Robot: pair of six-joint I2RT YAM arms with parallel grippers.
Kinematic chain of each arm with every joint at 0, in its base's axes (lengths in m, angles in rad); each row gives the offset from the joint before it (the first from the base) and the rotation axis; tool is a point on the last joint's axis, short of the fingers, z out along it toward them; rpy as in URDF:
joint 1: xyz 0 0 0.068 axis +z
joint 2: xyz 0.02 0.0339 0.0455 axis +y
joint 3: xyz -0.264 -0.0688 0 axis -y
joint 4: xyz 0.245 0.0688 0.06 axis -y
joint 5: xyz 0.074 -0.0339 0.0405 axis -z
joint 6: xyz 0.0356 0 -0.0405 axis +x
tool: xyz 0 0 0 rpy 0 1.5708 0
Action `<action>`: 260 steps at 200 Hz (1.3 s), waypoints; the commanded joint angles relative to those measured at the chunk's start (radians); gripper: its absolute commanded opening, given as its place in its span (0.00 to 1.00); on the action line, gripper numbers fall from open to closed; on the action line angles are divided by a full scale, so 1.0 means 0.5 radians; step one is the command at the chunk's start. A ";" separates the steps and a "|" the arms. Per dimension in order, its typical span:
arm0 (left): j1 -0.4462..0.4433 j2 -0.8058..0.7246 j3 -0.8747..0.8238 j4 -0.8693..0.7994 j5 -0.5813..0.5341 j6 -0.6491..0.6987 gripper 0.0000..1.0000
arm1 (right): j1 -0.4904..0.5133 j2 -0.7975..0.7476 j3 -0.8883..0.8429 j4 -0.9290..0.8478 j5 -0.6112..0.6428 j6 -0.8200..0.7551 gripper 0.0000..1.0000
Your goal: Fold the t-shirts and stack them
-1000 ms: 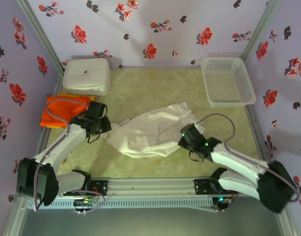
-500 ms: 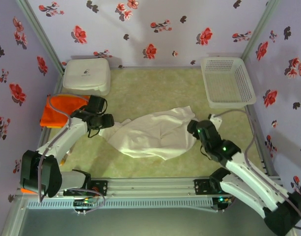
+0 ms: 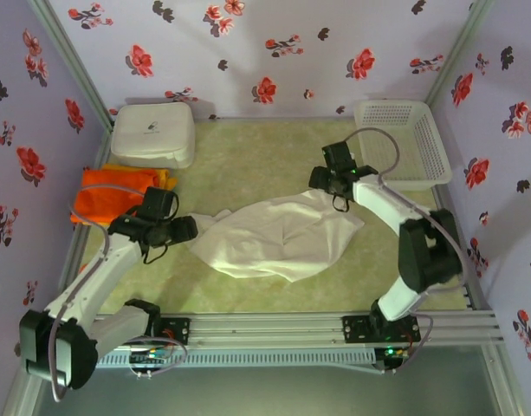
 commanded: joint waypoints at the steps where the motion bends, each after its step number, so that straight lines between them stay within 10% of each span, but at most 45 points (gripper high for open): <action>1: -0.007 -0.099 -0.048 -0.107 0.045 -0.108 0.69 | -0.053 0.233 0.136 -0.090 -0.049 -0.025 0.73; 76: -0.025 -0.102 -0.111 -0.058 0.110 -0.165 0.69 | -0.081 0.622 0.244 0.029 -0.252 -0.001 0.43; 120: -0.024 -0.088 -0.154 0.023 0.086 -0.181 0.69 | -0.075 0.383 0.200 -0.007 -0.155 -0.032 0.00; 260: -0.053 0.187 -0.409 0.606 0.365 -0.391 0.72 | -0.078 -0.973 -0.536 0.332 -0.182 -0.087 0.00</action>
